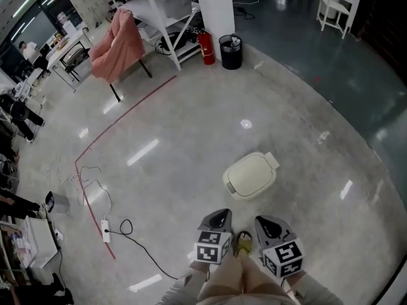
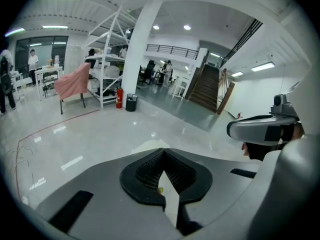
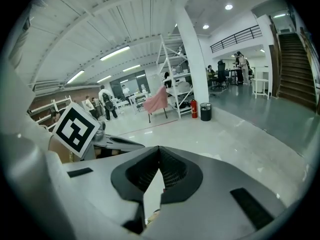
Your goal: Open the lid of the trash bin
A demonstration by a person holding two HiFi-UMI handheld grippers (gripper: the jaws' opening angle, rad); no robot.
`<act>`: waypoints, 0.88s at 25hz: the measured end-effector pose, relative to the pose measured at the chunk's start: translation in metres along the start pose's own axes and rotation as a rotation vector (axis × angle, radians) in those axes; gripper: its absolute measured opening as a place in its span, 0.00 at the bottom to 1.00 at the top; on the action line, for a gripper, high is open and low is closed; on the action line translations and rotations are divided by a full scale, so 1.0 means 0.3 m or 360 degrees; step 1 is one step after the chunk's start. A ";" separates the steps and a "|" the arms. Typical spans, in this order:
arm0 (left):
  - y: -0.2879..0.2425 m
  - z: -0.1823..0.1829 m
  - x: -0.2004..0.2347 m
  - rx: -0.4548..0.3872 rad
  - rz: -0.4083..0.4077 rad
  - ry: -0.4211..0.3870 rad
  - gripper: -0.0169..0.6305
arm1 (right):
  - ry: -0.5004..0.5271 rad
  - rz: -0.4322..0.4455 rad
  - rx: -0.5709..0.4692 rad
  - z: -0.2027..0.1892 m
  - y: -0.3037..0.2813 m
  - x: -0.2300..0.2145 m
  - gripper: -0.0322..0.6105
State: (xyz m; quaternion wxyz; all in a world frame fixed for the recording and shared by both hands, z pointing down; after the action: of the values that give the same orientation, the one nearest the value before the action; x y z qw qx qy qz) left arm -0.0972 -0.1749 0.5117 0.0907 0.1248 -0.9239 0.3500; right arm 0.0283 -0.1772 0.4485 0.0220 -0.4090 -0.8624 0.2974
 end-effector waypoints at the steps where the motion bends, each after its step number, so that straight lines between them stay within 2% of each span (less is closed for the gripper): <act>1: -0.019 -0.002 0.010 0.0005 0.0000 0.0007 0.03 | -0.0008 -0.0001 0.0007 -0.009 -0.016 -0.004 0.05; 7: -0.168 -0.076 0.087 0.0062 0.0010 0.0008 0.03 | -0.0077 -0.0045 0.0022 -0.084 -0.120 -0.046 0.05; 16: -0.447 -0.287 0.223 0.0204 0.0018 0.0002 0.03 | -0.0157 -0.0109 0.0102 -0.254 -0.298 -0.125 0.05; 19: -0.565 -0.367 0.279 0.0309 0.0043 -0.0032 0.03 | -0.0196 -0.0117 0.0101 -0.262 -0.328 -0.121 0.05; 22: -0.668 -0.430 0.318 0.0411 0.0057 -0.0012 0.03 | -0.0223 -0.0103 0.0094 -0.268 -0.341 -0.096 0.05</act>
State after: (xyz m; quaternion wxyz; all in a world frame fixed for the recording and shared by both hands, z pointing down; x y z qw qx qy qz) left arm -0.1189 -0.2495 0.7563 0.0642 0.1203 -0.8736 0.4671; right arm -0.0008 -0.2080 0.5747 -0.0168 -0.3582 -0.8655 0.3496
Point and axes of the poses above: the fingertips, and each gripper's own axes: y backward along the fingers, x to its left, z out of its top, the point moved 4 cm from there along y, backward along the fingers
